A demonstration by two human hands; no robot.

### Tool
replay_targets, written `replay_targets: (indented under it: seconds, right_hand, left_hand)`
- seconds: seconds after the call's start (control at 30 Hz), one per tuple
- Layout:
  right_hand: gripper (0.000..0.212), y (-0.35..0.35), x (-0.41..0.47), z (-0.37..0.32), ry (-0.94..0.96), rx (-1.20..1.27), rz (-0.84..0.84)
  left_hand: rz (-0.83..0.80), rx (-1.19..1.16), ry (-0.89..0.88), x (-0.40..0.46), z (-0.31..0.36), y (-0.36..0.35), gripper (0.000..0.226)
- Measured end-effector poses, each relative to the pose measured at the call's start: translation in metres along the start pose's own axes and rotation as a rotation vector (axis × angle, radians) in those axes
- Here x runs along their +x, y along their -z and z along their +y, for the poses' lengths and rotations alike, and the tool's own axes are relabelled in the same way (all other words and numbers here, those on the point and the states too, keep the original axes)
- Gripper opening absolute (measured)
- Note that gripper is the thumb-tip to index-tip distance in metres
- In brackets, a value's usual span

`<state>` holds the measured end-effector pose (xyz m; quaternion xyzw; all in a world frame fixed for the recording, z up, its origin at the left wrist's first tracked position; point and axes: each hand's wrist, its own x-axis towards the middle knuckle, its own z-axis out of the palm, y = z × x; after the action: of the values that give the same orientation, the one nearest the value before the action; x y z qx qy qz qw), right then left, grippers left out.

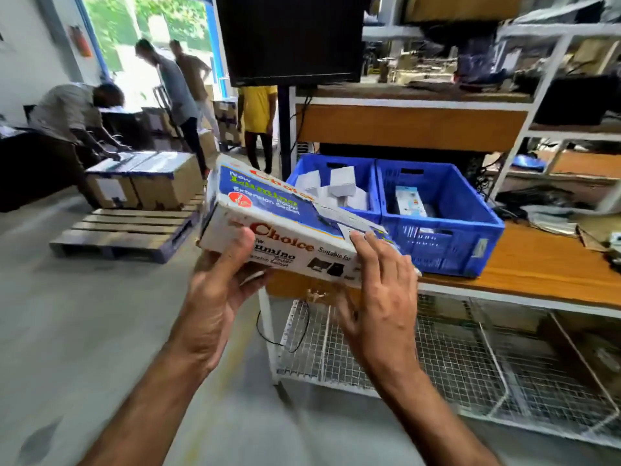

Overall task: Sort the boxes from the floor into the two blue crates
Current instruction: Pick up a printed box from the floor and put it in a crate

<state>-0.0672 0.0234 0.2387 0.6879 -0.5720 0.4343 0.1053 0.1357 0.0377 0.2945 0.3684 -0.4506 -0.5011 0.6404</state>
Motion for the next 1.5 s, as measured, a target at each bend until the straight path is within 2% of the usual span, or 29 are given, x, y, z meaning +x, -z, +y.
replay_targets:
  seconds: [0.07,0.23,0.33,0.43,0.53,0.67,0.73,0.83,0.93,1.07,1.1,1.13,1.2,1.27,1.37,1.5]
  right_hand:
    - [0.078,-0.007,0.014,0.017,-0.052,0.018,0.003]
    - [0.073,-0.025,0.071,0.049,-0.155,0.027,0.043]
    - [0.068,-0.037,0.110,0.064,-0.202,0.047,0.074]
    - [0.063,-0.047,0.145,0.086,-0.270,0.055,0.111]
    - [0.054,-0.055,0.177,0.115,-0.364,0.065,0.139]
    - [0.046,-0.061,0.218,0.157,-0.467,0.120,0.181]
    - [0.041,-0.067,0.240,0.184,-0.501,0.134,0.190]
    - [0.040,-0.081,0.272,0.229,-0.575,0.130,0.180]
    - [0.047,-0.103,0.302,0.282,-0.654,0.133,0.094]
    - [0.053,-0.139,0.325,0.344,-0.758,0.072,-0.171]
    - [0.056,-0.150,0.327,0.358,-0.776,0.047,-0.247]
    - [0.060,-0.160,0.328,0.368,-0.793,0.030,-0.315]
    - [0.064,-0.180,0.330,0.390,-0.818,0.026,-0.418]
    - [0.067,-0.198,0.331,0.406,-0.836,0.012,-0.488]
    - [0.079,-0.220,0.330,0.420,-0.837,-0.012,-0.590]
    - [0.072,-0.241,0.329,0.429,-0.802,-0.005,-0.702]
  left_hand:
    - [-0.064,0.023,0.000,0.032,-0.023,-0.021,0.070]
    - [-0.322,0.177,-0.041,0.119,-0.081,-0.058,0.053]
    - [-0.444,0.268,-0.048,0.168,-0.107,-0.079,0.069]
    - [-0.527,0.217,-0.060,0.215,-0.125,-0.106,0.072]
    - [-0.591,0.205,-0.117,0.256,-0.139,-0.139,0.062]
    - [-0.663,0.160,-0.097,0.299,-0.164,-0.184,0.053]
    - [-0.682,0.238,-0.147,0.322,-0.180,-0.205,0.059]
    - [-0.692,0.346,-0.167,0.357,-0.204,-0.235,0.081]
    - [-0.689,0.543,-0.093,0.392,-0.228,-0.261,0.096]
    - [-0.730,0.723,0.179,0.421,-0.256,-0.285,0.122]
    - [-0.722,0.764,0.245,0.427,-0.263,-0.290,0.119]
    - [-0.715,0.812,0.287,0.432,-0.268,-0.293,0.105]
    - [-0.707,0.864,0.356,0.442,-0.281,-0.300,0.063]
    - [-0.709,0.852,0.408,0.449,-0.291,-0.306,0.033]
    - [-0.684,0.945,0.434,0.454,-0.299,-0.311,0.023]
    - [-0.686,1.150,0.473,0.460,-0.302,-0.319,0.042]
